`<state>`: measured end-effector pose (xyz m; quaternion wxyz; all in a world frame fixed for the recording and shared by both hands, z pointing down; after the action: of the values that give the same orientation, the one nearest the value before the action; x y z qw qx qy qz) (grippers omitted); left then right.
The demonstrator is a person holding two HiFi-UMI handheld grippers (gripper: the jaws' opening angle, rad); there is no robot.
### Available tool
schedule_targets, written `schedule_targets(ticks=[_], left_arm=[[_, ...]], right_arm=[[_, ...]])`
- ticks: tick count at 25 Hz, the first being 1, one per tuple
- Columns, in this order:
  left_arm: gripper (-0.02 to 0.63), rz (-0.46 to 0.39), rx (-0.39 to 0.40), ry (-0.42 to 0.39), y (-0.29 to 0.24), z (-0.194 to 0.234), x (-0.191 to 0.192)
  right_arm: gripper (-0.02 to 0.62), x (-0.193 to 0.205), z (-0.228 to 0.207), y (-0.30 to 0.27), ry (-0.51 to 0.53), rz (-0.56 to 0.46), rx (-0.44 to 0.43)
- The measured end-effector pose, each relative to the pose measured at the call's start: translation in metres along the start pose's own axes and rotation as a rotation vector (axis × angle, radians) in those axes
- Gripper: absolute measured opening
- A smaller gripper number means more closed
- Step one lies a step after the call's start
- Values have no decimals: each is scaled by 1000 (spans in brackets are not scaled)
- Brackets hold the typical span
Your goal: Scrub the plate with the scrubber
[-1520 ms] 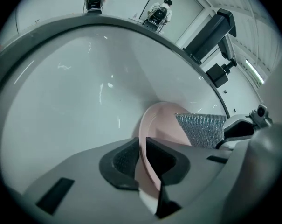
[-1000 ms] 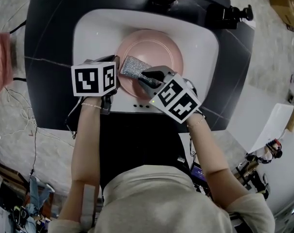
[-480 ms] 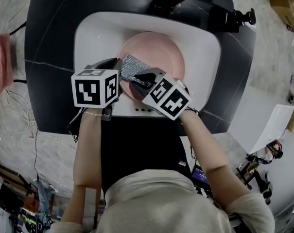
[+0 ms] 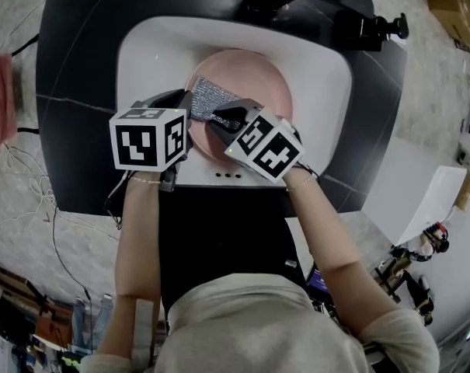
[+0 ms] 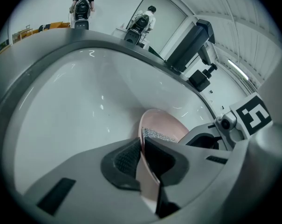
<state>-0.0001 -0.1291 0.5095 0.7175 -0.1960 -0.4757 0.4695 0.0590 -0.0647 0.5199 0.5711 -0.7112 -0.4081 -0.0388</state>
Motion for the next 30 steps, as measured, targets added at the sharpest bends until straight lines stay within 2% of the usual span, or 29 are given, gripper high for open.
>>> schedule_targets(ticks=[4,10,15,22,30], left_arm=[[44,4,-3,-14,0,-1,1],[44,-1,0,-30,1,-2,0],[44,-9,-2,-35,2,-3,0],[44,-42,11,-28,6,-5,-10],[41,-48,4,-52,7,-4,-15]], right_arm=[[75,-1,-12,-2,25,13,38],[75,-5,-34,-3,12,18,49],[75,1,-57,1,-46,16,76],[75,17,-83,16,-85,55,161],[75,35,-90,25,-163,96,167]])
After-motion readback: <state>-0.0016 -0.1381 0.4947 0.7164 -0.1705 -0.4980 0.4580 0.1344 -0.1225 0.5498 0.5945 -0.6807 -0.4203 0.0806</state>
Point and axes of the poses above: the fingertips, and each gripper's own axes: y backward along the fingers, z to its left, x out of its underside, the point moved 1 cm from there along y, backward along the fingers, and after that the axes turned 6 degrees about -z, right-handed, at the moved point
